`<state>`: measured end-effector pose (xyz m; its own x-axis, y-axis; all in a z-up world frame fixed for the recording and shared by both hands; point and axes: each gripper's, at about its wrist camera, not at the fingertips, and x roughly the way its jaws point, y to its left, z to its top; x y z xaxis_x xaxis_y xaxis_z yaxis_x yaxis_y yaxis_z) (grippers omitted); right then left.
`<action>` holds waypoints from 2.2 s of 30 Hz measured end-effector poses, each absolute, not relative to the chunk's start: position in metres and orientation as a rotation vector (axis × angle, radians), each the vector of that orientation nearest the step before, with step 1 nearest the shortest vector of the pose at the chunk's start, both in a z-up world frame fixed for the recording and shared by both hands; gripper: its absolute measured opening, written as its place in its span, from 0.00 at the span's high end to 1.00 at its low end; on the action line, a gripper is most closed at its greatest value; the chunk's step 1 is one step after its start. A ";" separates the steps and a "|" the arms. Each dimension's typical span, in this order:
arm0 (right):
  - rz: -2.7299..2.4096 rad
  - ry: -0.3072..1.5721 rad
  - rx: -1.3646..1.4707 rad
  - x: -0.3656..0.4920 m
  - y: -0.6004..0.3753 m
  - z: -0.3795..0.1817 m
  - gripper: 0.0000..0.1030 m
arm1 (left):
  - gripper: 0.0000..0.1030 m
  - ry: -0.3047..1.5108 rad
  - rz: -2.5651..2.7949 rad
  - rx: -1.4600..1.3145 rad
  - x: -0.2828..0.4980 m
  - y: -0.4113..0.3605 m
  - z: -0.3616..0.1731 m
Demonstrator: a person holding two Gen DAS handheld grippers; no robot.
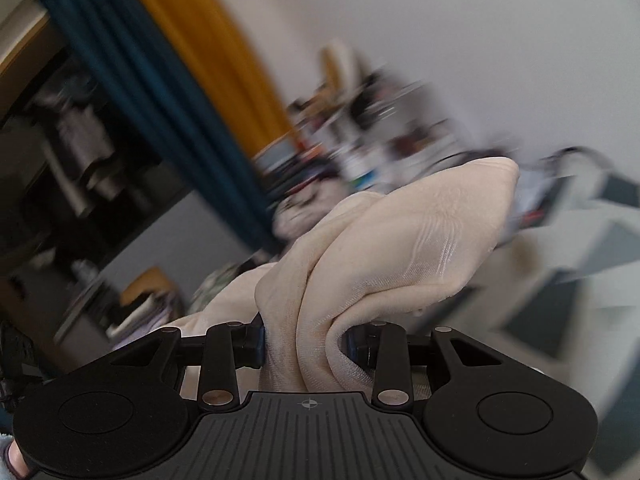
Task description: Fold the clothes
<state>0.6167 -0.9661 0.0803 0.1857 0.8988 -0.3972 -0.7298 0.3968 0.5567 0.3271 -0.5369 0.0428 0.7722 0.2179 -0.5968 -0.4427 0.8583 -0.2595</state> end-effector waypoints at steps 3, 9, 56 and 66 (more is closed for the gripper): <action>1.250 0.791 0.232 0.585 -0.892 0.083 0.70 | 0.81 0.573 0.460 -0.425 0.283 -0.470 0.042; 1.401 0.848 0.180 0.515 -0.759 0.084 0.70 | 0.81 0.567 0.629 -0.436 0.201 -0.362 0.039; 1.588 1.137 -0.135 0.098 -0.137 0.035 0.70 | 0.81 0.687 0.910 -0.602 -0.086 0.198 -0.034; 1.508 1.128 -0.076 0.103 -0.041 0.018 0.70 | 0.81 0.700 0.826 -0.590 -0.060 0.308 -0.045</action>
<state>0.1035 -0.0408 0.0180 -0.3064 0.7294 -0.6116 -0.7927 0.1601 0.5882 -0.0598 0.3076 -0.0446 0.4841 0.4503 -0.7503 -0.8138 0.5468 -0.1970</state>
